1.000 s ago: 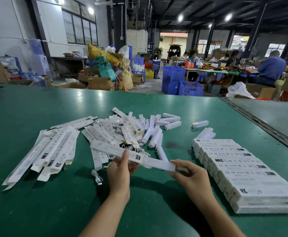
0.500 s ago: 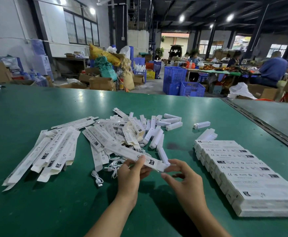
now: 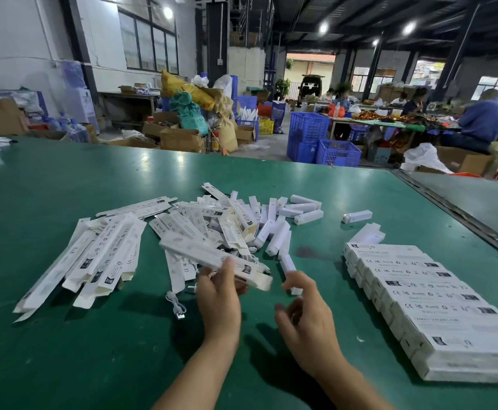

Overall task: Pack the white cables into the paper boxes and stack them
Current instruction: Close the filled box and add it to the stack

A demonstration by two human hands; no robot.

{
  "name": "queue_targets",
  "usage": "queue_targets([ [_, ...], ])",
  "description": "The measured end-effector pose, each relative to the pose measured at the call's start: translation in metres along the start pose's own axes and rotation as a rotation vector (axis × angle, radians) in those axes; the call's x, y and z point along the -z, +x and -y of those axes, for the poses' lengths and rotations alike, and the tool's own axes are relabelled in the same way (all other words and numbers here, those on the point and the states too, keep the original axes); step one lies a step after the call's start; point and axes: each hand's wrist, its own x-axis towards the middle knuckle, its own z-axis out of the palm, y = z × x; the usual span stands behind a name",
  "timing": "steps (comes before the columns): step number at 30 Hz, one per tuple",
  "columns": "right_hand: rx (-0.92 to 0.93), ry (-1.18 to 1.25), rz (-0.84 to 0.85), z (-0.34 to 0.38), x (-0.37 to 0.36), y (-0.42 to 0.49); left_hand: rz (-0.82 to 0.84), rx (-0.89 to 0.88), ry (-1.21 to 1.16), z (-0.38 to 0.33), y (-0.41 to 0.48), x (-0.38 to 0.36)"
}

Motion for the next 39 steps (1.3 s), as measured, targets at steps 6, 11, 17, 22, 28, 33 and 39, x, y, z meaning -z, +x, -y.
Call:
queue_targets([
  [6, 0.047, -0.406, 0.443, -0.014, -0.026, 0.022, -0.197, -0.012, -0.08, -0.005, 0.015, 0.005],
  [11, 0.031, -0.514, 0.573, -0.018, -0.044, 0.043, -0.258, -0.02, -0.075, -0.007, 0.019, 0.008],
  [17, -0.022, -0.434, 0.376, -0.02, -0.04, 0.038, -0.275, -0.039, -0.053, -0.007, 0.024, 0.012],
  [22, -0.153, -0.282, 0.326, -0.018, -0.022, 0.03, -0.211, -0.078, 0.005, -0.002, 0.023, 0.011],
  [28, -0.069, -0.299, 0.4, -0.017, 0.003, 0.01, -0.066, -0.065, 0.034, -0.002, 0.013, 0.006],
  [33, 0.018, -0.36, 0.581, -0.019, 0.022, 0.0, 0.019, 0.006, 0.062, 0.002, 0.005, 0.002],
  [39, 0.032, -0.428, 0.643, -0.024, 0.036, 0.003, 0.04, 0.027, 0.087, 0.002, 0.002, 0.002],
])
